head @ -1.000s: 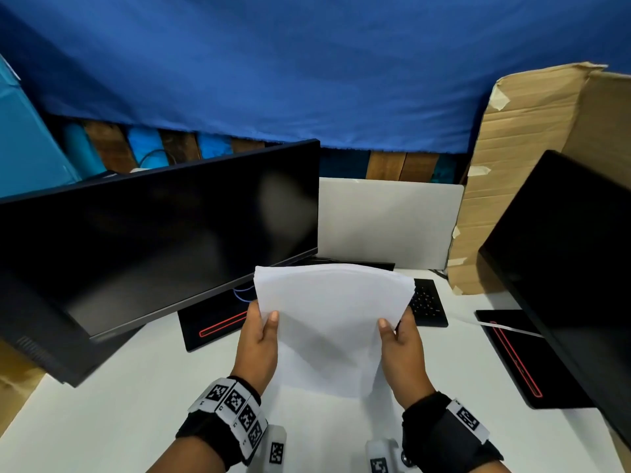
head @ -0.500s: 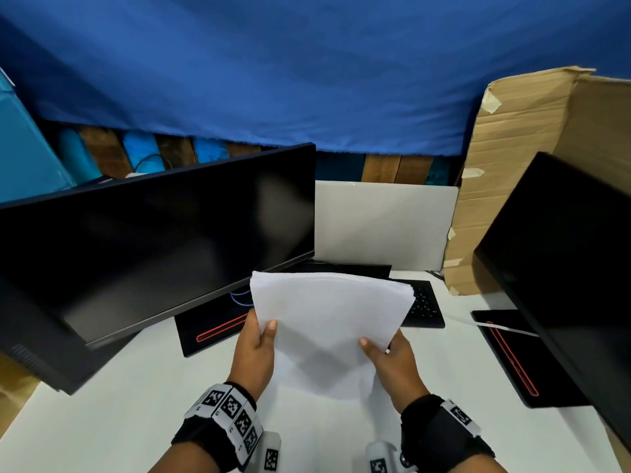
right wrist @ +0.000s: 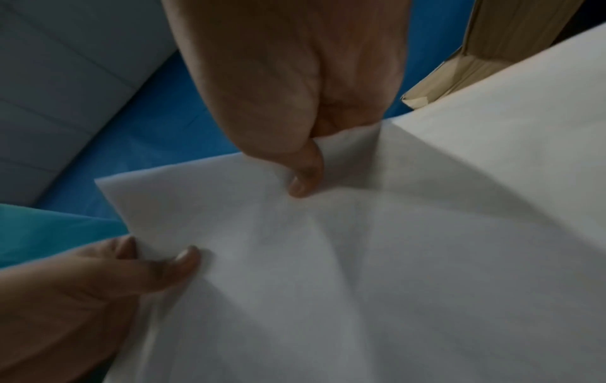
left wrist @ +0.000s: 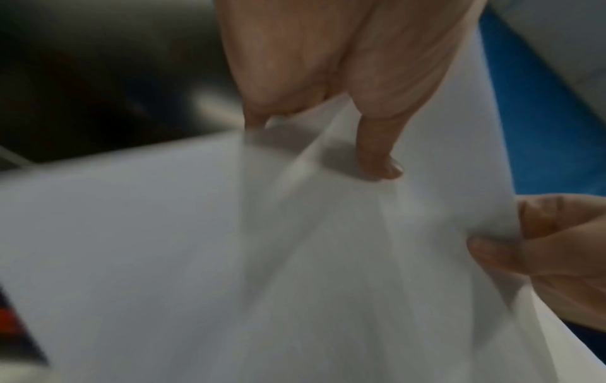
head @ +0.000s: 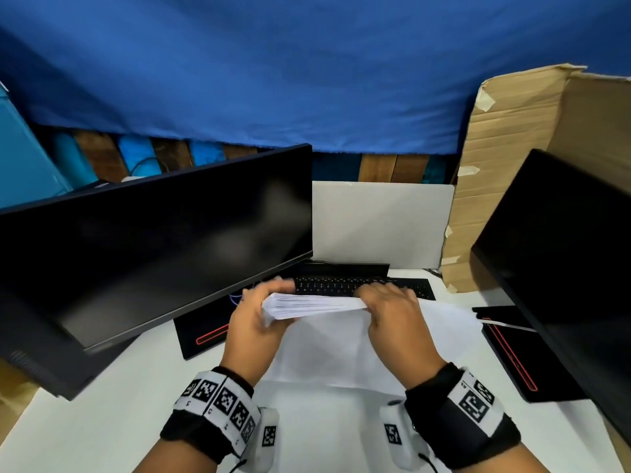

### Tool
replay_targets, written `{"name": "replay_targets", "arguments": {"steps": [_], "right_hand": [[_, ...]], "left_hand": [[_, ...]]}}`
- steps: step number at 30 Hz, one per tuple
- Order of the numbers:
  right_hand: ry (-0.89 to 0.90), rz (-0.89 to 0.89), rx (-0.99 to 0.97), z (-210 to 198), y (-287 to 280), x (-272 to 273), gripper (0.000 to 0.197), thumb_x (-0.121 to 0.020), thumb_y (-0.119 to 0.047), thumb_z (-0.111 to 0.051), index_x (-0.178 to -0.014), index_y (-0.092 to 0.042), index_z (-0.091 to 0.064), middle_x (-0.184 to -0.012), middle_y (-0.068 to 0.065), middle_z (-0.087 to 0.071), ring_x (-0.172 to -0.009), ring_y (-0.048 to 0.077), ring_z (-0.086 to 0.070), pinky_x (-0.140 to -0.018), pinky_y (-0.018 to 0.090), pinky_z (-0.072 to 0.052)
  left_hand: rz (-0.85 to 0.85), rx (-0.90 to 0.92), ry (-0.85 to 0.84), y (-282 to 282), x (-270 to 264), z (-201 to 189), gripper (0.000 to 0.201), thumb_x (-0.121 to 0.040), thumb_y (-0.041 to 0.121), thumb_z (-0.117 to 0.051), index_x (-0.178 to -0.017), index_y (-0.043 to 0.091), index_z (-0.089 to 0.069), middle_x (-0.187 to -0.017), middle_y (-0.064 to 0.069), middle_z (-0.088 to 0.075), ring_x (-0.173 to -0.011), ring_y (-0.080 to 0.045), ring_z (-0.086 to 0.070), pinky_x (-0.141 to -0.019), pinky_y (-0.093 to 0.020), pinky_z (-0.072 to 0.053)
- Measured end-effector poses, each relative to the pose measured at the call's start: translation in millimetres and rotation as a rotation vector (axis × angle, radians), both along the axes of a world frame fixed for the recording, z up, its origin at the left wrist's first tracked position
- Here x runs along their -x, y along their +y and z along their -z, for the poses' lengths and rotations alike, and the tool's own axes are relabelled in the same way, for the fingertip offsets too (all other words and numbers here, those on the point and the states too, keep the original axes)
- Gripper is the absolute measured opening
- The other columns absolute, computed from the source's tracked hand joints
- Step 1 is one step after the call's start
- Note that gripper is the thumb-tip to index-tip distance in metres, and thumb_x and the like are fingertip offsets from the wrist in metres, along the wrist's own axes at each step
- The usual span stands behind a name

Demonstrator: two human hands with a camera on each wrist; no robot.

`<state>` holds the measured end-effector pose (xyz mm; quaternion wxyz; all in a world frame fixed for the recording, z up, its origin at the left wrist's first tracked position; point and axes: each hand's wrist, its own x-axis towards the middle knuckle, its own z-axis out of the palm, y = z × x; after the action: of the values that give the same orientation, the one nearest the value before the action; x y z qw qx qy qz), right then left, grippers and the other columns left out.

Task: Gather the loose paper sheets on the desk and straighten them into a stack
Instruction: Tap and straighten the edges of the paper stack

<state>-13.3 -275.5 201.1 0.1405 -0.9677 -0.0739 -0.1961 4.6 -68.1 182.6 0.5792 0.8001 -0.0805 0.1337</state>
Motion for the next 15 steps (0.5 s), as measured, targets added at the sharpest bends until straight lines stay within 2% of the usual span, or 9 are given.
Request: {"name": "replay_targets", "arguments": {"steps": [2, 3, 4, 5, 8, 10, 11, 13, 15], "right_hand": [[0.027, -0.002, 0.008, 0.0, 2.8, 2.1, 0.032, -0.066, 0.003, -0.052, -0.083, -0.023, -0.061, -0.075, -0.006, -0.064, -0.075, 0.023, -0.060, -0.065, 0.030, -0.032], [0.027, 0.008, 0.001, -0.5, -0.1, 2.6, 0.021, -0.074, -0.007, -0.057, -0.084, -0.025, -0.061, -0.076, -0.008, -0.064, -0.076, 0.022, -0.060, -0.066, 0.031, -0.032], [0.021, 0.016, -0.009, 1.0, -5.7, 2.4, 0.008, -0.080, -0.021, -0.060, -0.085, -0.027, -0.062, -0.078, -0.008, -0.065, -0.078, 0.021, -0.061, -0.069, 0.032, -0.033], [0.042, 0.051, -0.018, 2.6, -12.5, 2.8, 0.009, -0.082, -0.036, -0.061, -0.086, -0.029, -0.062, -0.081, -0.009, -0.067, -0.082, 0.020, -0.061, -0.072, 0.035, -0.034], [0.118, 0.242, -0.036, 13.6, -47.2, 4.7, 0.037, -0.072, -0.063, -0.059, -0.091, -0.032, -0.064, -0.092, -0.012, -0.067, -0.096, 0.018, -0.058, -0.088, 0.041, -0.033], [0.124, 0.360, -0.260, 18.6, -67.7, 10.0, 0.039, -0.066, -0.056, -0.073, -0.096, -0.033, -0.064, -0.101, -0.012, -0.062, -0.104, 0.017, -0.053, -0.097, 0.043, -0.035], [0.136, 0.364, -0.512, 22.7, -76.1, 13.4, 0.042, -0.064, -0.043, -0.081, -0.100, -0.032, -0.061, -0.105, -0.010, -0.060, -0.107, 0.017, -0.052, -0.096, 0.039, -0.039], [0.204, 0.252, -1.052, 37.4, -84.9, 16.3, 0.057, -0.064, -0.010, -0.084, -0.111, -0.027, -0.055, -0.113, -0.008, -0.058, -0.114, 0.019, -0.054, -0.092, 0.030, -0.045], [0.286, 0.138, -1.313, 57.2, -84.7, 15.7, 0.069, -0.066, 0.005, -0.078, -0.124, -0.021, -0.052, -0.124, -0.002, -0.061, -0.120, 0.020, -0.055, -0.098, 0.038, -0.048]], "left_hand": [[0.020, 0.164, 0.108, -0.1, 0.9, 2.7, 0.030, -0.075, -0.001, -0.071, -0.074, 0.029, -0.069, -0.075, 0.011, -0.074, -0.071, 0.005, -0.064, -0.074, -0.021, -0.050], [0.032, 0.239, 0.152, 1.3, 2.4, 6.7, 0.030, -0.077, -0.005, -0.068, -0.073, 0.025, -0.069, -0.071, 0.012, -0.074, -0.067, 0.004, -0.065, -0.067, -0.015, -0.051], [0.034, 0.309, 0.188, 4.3, 3.6, 10.8, 0.028, -0.077, -0.006, -0.066, -0.077, 0.021, -0.070, -0.072, 0.013, -0.075, -0.068, 0.001, -0.068, -0.064, -0.013, -0.052], [0.019, 0.358, 0.220, 8.7, 3.7, 15.9, 0.025, -0.078, -0.006, -0.066, -0.081, 0.018, -0.070, -0.074, 0.010, -0.077, -0.072, -0.005, -0.071, -0.064, -0.014, -0.055], [-0.041, 0.431, 0.281, 26.7, 0.1, 33.3, 0.021, -0.078, -0.003, -0.067, -0.088, 0.016, -0.070, -0.082, 0.002, -0.078, -0.081, -0.021, -0.072, -0.074, -0.029, -0.059], [-0.065, 0.477, 0.306, 39.2, -2.5, 41.5, 0.020, -0.079, -0.003, -0.066, -0.091, 0.014, -0.069, -0.085, -0.001, -0.078, -0.084, -0.024, -0.072, -0.079, -0.034, -0.056], [-0.070, 0.495, 0.314, 44.8, -3.4, 45.2, 0.018, -0.080, -0.002, -0.065, -0.092, 0.011, -0.068, -0.085, -0.002, -0.078, -0.085, -0.025, -0.072, -0.079, -0.034, -0.055], [-0.084, 0.518, 0.328, 50.8, -5.4, 50.8, 0.015, -0.080, -0.001, -0.066, -0.094, 0.004, -0.065, -0.086, -0.008, -0.075, -0.087, -0.029, -0.070, -0.077, -0.034, -0.056], [-0.073, 0.519, 0.350, 50.2, -7.2, 55.9, 0.011, -0.080, -0.001, -0.066, -0.090, 0.006, -0.064, -0.082, -0.008, -0.075, -0.081, -0.029, -0.071, -0.070, -0.031, -0.059]]}}
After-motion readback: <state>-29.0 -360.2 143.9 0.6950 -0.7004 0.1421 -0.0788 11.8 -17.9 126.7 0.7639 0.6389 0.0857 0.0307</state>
